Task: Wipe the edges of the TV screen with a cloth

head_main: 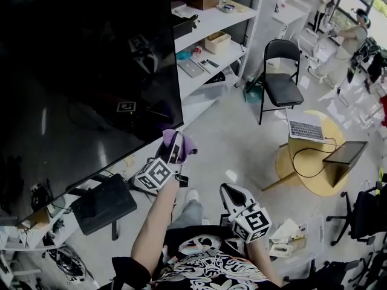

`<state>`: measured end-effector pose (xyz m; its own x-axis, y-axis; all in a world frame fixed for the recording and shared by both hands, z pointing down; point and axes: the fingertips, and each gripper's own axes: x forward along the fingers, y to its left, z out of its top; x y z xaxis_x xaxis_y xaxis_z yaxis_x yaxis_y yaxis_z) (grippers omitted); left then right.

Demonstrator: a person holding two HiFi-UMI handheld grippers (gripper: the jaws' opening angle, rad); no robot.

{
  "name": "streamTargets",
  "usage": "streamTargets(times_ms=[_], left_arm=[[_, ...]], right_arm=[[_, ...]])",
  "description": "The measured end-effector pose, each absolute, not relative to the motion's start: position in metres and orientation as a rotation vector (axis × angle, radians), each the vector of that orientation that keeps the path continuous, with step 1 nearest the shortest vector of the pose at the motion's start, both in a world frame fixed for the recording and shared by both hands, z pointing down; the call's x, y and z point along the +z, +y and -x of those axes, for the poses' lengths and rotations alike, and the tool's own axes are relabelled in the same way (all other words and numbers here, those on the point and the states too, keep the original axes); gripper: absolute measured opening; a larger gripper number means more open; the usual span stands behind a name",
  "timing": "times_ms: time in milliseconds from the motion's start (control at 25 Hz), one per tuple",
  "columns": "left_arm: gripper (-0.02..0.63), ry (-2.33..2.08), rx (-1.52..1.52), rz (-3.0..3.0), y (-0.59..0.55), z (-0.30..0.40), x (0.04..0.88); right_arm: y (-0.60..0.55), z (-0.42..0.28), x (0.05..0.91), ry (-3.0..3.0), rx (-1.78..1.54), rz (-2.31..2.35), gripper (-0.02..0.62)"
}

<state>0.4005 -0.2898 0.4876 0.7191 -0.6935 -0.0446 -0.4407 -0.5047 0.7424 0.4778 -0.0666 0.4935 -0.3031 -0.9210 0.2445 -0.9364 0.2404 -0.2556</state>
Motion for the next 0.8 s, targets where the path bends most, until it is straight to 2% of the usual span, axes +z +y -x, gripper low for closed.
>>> streamTargets(times_ms=[800], left_arm=[[0.170,-0.749,-0.422,-2.173,-0.295,-0.427,0.487]], right_arm=[[-0.076,-0.479,0.499,-2.418,0.575,-1.842,0.029]])
